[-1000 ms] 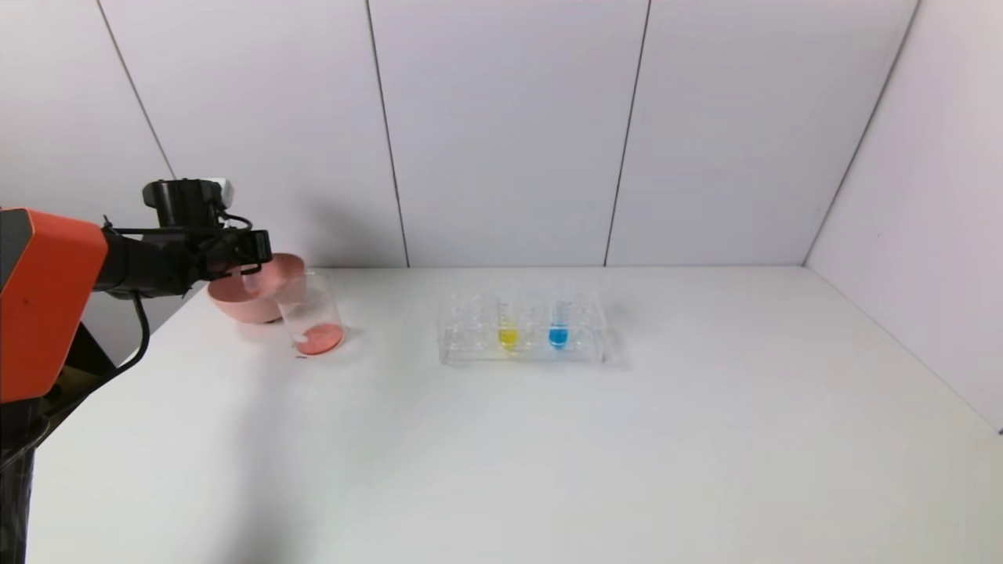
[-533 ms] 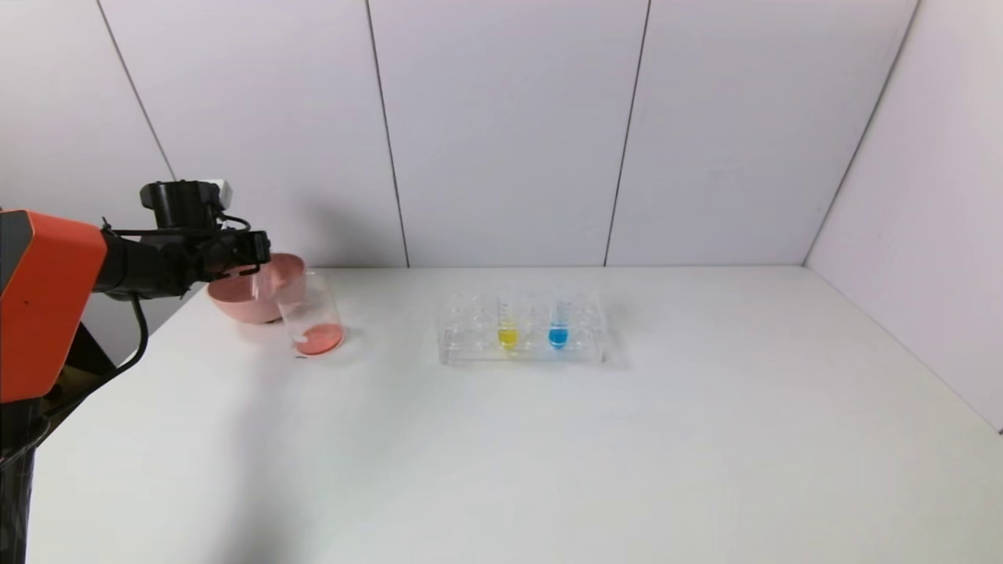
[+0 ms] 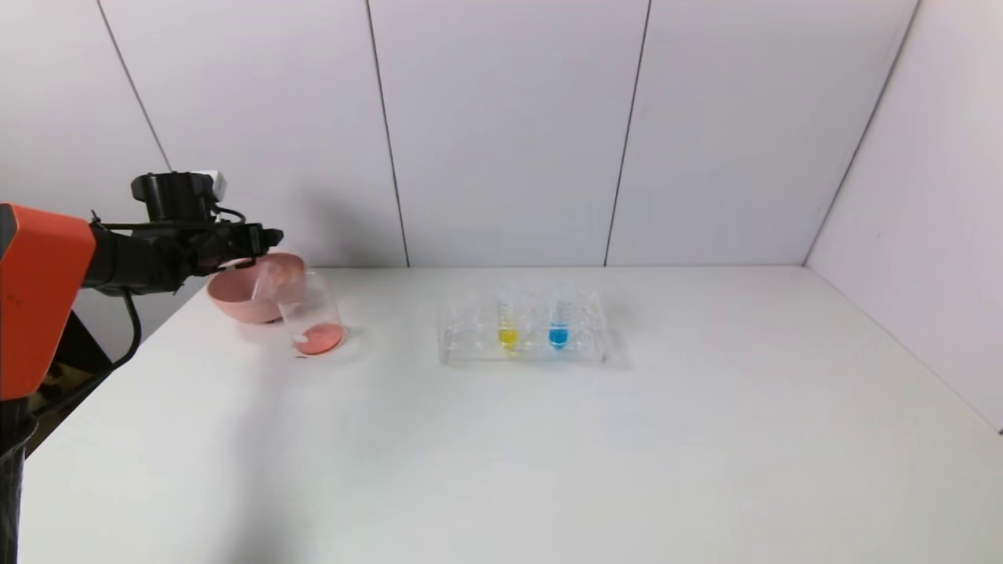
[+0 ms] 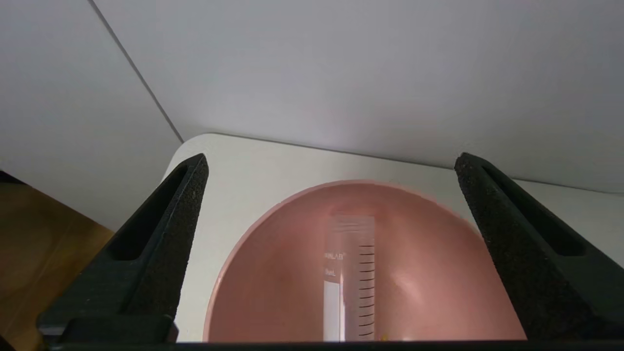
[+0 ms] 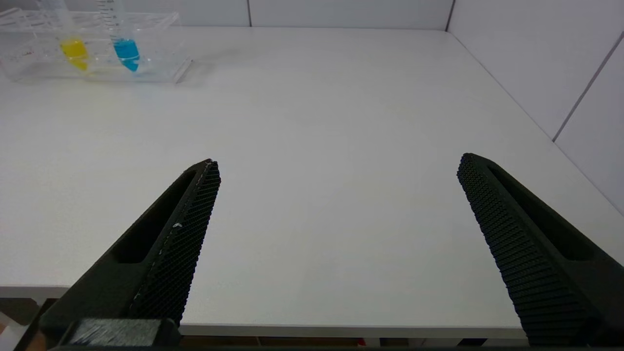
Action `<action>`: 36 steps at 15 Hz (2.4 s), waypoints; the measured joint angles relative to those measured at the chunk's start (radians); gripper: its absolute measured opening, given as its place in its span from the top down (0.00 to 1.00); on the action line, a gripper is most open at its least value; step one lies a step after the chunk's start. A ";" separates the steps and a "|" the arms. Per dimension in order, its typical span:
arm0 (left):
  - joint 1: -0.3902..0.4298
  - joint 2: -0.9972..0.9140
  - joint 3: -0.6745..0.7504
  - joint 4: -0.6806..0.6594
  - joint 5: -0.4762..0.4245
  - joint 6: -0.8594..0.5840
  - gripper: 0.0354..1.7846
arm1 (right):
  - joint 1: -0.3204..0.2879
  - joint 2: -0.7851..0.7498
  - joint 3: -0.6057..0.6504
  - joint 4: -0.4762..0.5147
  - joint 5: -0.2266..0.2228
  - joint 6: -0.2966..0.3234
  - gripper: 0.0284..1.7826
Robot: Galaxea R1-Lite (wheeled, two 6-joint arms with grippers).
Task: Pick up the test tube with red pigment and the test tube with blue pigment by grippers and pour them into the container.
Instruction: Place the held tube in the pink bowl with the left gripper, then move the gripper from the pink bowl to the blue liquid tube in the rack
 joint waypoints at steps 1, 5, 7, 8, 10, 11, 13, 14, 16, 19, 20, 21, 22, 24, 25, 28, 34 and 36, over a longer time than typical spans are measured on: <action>0.000 -0.022 0.020 -0.020 -0.003 0.000 0.01 | 0.000 0.000 0.000 0.000 0.000 0.000 0.00; -0.005 -0.136 0.133 -0.089 -0.019 0.000 0.01 | 0.000 0.000 0.000 0.000 0.000 0.000 0.00; -0.012 -0.209 0.199 -0.107 -0.020 0.000 0.01 | 0.000 0.000 0.000 0.000 0.000 0.000 0.00; -0.016 -0.247 0.233 -0.114 -0.021 0.000 0.01 | 0.000 0.000 0.000 0.000 0.000 0.000 0.00; -0.035 -0.328 0.307 -0.120 -0.021 0.001 0.01 | 0.000 0.000 0.000 0.000 0.000 0.000 0.00; -0.050 -0.366 0.342 -0.122 -0.021 0.001 0.01 | 0.000 0.000 0.000 0.000 0.000 0.000 0.00; -0.087 -0.446 0.409 -0.122 -0.020 0.001 0.01 | 0.000 0.000 0.000 0.000 0.000 0.000 0.00; -0.108 -0.484 0.443 -0.122 -0.020 0.001 0.01 | 0.000 0.000 0.000 0.000 0.000 0.000 0.00; -0.153 -0.561 0.510 -0.122 -0.020 0.000 0.01 | 0.000 0.000 0.000 0.000 0.000 0.000 0.00; -0.219 -0.667 0.606 -0.122 -0.015 0.000 0.01 | 0.000 0.000 0.000 0.000 0.000 0.000 0.00; -0.239 -0.700 0.640 -0.123 -0.014 0.000 0.01 | 0.000 0.000 0.000 0.000 0.000 0.000 0.00; -0.256 -0.734 0.674 -0.122 -0.013 0.000 0.01 | 0.000 0.000 0.000 0.000 0.000 0.000 0.00; -0.271 -0.771 0.711 -0.122 -0.013 0.001 0.01 | 0.000 0.000 0.000 0.000 0.000 0.000 0.00; -0.295 -0.836 0.775 -0.122 -0.012 0.001 0.01 | 0.000 0.000 0.000 0.000 0.000 0.000 0.00; -0.309 -0.869 0.807 -0.122 -0.013 0.001 0.01 | 0.000 0.000 0.000 0.000 0.000 0.000 0.00; -0.349 -0.947 0.880 -0.121 -0.010 0.010 0.01 | 0.000 0.000 0.000 0.000 0.000 0.000 0.00; -0.451 -1.017 0.965 -0.120 -0.009 0.062 0.01 | 0.000 0.000 0.000 0.000 0.000 0.000 0.00; -0.493 -1.023 0.976 -0.120 -0.007 0.062 0.01 | 0.000 0.000 0.000 0.000 0.000 0.000 0.00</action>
